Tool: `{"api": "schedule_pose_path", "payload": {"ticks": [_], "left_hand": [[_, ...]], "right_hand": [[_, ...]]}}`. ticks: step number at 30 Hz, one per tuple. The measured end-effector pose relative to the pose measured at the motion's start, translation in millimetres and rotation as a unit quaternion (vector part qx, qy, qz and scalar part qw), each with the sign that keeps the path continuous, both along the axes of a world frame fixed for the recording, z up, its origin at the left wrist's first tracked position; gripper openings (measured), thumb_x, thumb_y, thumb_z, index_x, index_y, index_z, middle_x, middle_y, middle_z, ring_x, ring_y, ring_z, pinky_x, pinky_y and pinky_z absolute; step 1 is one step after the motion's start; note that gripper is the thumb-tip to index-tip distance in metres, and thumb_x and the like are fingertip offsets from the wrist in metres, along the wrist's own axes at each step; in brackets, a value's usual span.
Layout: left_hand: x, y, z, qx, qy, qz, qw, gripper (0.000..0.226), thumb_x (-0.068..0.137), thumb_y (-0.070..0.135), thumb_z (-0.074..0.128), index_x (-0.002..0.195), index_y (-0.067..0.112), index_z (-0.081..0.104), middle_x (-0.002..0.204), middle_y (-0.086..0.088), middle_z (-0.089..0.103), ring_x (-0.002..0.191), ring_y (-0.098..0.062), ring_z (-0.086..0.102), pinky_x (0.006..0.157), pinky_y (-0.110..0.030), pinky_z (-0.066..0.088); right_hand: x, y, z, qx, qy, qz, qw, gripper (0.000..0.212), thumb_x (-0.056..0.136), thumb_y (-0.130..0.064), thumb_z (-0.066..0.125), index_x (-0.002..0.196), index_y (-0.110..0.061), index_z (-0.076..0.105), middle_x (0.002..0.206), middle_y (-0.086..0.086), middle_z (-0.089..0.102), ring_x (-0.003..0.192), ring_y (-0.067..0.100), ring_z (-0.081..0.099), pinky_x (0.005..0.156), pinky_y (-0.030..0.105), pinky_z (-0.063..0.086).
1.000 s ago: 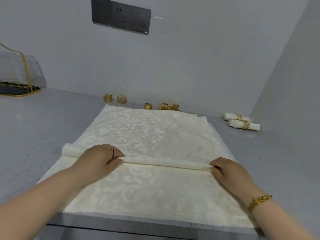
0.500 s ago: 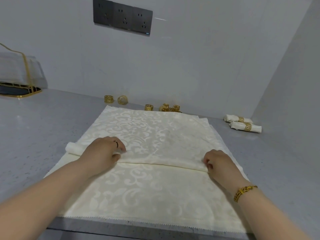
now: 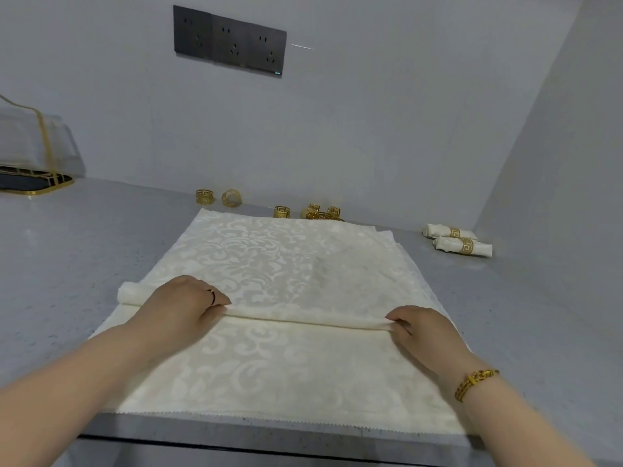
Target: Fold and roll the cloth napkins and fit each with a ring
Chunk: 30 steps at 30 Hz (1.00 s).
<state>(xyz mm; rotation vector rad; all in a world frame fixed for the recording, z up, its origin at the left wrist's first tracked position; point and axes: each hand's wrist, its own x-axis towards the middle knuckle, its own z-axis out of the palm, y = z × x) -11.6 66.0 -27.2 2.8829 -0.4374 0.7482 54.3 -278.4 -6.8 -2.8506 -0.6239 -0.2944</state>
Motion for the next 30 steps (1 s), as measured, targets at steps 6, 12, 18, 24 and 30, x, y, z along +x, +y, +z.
{"api": "schedule_pose_path", "payload": {"ticks": [6, 12, 18, 24, 30], "left_hand": [[-11, -4, 5, -0.137, 0.129, 0.040, 0.981, 0.019, 0.094, 0.025, 0.042, 0.087, 0.035, 0.057, 0.088, 0.013, 0.064, 0.085, -0.007, 0.056, 0.073, -0.016, 0.041], [10, -5, 1, -0.188, 0.148, 0.102, 0.965, 0.016, 0.091, 0.025, 0.052, 0.106, 0.028, 0.052, 0.099, 0.011, 0.054, 0.091, -0.010, 0.051, 0.074, -0.021, 0.034], [4, -2, -4, -0.029, -0.015, -0.005, 0.999, 0.028, 0.081, 0.033, 0.048, 0.078, 0.021, 0.073, 0.079, 0.015, 0.070, 0.070, -0.012, 0.067, 0.069, -0.016, 0.041], [1, 0, -7, 0.018, 0.033, -0.006, 0.999, 0.047, 0.074, 0.049, 0.036, 0.088, 0.024, 0.073, 0.080, 0.015, 0.071, 0.069, -0.007, 0.068, 0.069, -0.017, 0.041], [-1, 2, -1, -0.052, 0.051, -0.011, 0.997, 0.073, 0.068, 0.059, 0.012, 0.088, 0.019, 0.069, 0.087, 0.018, 0.063, 0.087, -0.012, 0.058, 0.078, -0.020, 0.037]], "right_hand": [[-3, -4, 3, 0.043, 0.079, -0.002, 0.996, 0.028, 0.095, -0.012, 0.038, 0.114, -0.016, 0.059, 0.113, -0.002, 0.060, 0.103, 0.013, 0.052, 0.078, 0.016, 0.034], [11, 9, -4, 0.024, 0.057, -0.025, 0.998, 0.024, 0.094, -0.013, 0.037, 0.114, -0.013, 0.051, 0.109, 0.003, 0.055, 0.092, 0.017, 0.048, 0.077, 0.024, 0.036], [6, 3, -13, 0.014, -0.125, 0.097, 0.987, 0.007, 0.064, -0.011, 0.061, 0.069, -0.015, 0.064, 0.068, -0.004, 0.064, 0.057, 0.017, 0.061, 0.056, 0.012, 0.037], [5, -4, -16, -0.029, -0.115, 0.096, 0.988, 0.022, 0.057, -0.016, 0.063, 0.077, -0.018, 0.070, 0.067, -0.006, 0.068, 0.057, 0.013, 0.065, 0.054, 0.017, 0.045], [-2, -1, -4, 0.015, 0.021, 0.058, 0.998, 0.021, 0.087, -0.009, 0.048, 0.099, -0.015, 0.064, 0.094, -0.004, 0.063, 0.090, 0.013, 0.055, 0.075, 0.018, 0.038]]}}
